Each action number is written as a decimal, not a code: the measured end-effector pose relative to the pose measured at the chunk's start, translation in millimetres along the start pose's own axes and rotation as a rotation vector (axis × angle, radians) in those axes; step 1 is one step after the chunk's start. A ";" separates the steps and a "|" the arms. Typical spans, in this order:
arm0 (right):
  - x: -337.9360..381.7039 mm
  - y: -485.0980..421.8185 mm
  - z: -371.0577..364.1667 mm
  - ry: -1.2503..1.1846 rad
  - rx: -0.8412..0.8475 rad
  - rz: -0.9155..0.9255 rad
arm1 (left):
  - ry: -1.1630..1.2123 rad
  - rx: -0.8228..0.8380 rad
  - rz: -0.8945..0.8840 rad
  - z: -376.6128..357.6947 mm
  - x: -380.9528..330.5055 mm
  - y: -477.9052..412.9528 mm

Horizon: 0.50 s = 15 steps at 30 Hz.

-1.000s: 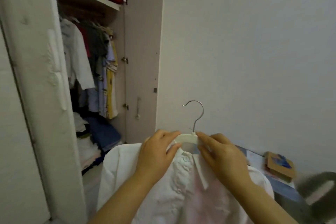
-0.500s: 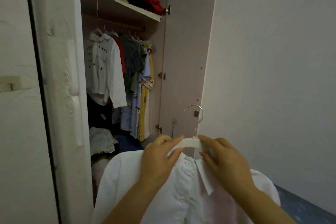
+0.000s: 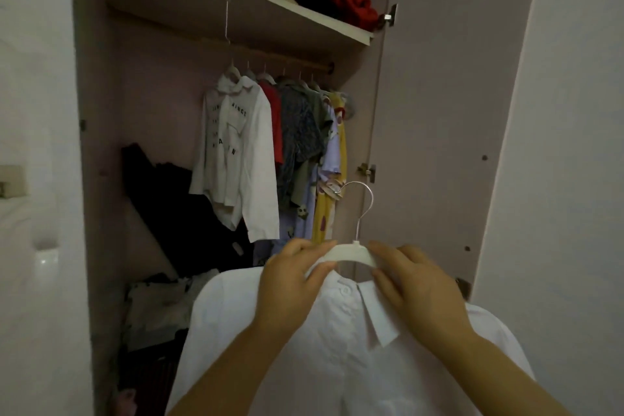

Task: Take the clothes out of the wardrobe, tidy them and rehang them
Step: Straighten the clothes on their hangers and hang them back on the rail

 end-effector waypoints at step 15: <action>18.4 -238.4 -148.9 -0.056 -0.082 0.363 | -0.293 -0.244 0.013 47.1 141.9 -177.5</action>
Point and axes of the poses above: each hand's wrist, its own y-axis away from the middle knuckle, its own z-axis out of the back of the hand, x = y × z, the point moved 6 cm from there along -y, towards the middle knuckle, and after that the axes turned 8 degrees about y, right-handed, at the moved point
